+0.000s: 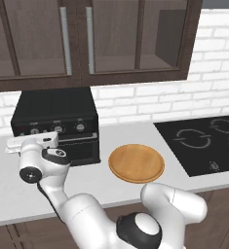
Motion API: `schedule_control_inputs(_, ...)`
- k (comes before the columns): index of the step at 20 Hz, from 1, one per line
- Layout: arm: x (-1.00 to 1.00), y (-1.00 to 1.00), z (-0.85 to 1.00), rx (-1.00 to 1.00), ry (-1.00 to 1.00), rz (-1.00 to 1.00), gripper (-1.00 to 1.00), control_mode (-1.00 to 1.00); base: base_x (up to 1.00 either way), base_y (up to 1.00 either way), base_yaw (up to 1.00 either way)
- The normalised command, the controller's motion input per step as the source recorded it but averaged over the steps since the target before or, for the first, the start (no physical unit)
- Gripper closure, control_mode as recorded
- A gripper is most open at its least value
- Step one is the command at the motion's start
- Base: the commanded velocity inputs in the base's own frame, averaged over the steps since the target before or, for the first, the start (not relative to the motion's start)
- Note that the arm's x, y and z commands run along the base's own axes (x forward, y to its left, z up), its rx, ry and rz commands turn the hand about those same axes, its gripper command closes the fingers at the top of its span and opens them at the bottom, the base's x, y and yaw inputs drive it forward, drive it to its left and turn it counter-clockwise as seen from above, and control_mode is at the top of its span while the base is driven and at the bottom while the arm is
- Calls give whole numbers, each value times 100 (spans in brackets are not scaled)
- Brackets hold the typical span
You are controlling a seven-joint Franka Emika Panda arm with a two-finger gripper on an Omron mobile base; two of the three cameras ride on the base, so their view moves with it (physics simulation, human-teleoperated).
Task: Pick up the kebab skewer and baguette bread, and place them inside the toaster oven. Close the toaster oven door and start by setting the timer.
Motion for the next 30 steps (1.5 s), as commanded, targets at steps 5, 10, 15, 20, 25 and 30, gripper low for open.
schedule_control_inputs(5,15,0,0,0,0,0,-100,-100,0,0,0)
schedule_control_inputs(10,6,0,-1,0,0,0,-100,-100,0,0,0)
schedule_control_inputs(15,0,0,0,0,0,0,-100,-100,0,0,0)
schedule_control_inputs(20,0,0,0,0,0,0,-100,-100,0,0,0)
schedule_control_inputs(25,0,0,0,0,0,0,-100,-100,0,0,0)
schedule_control_inputs(30,-7,0,0,0,0,0,-100,-100,0,0,0)
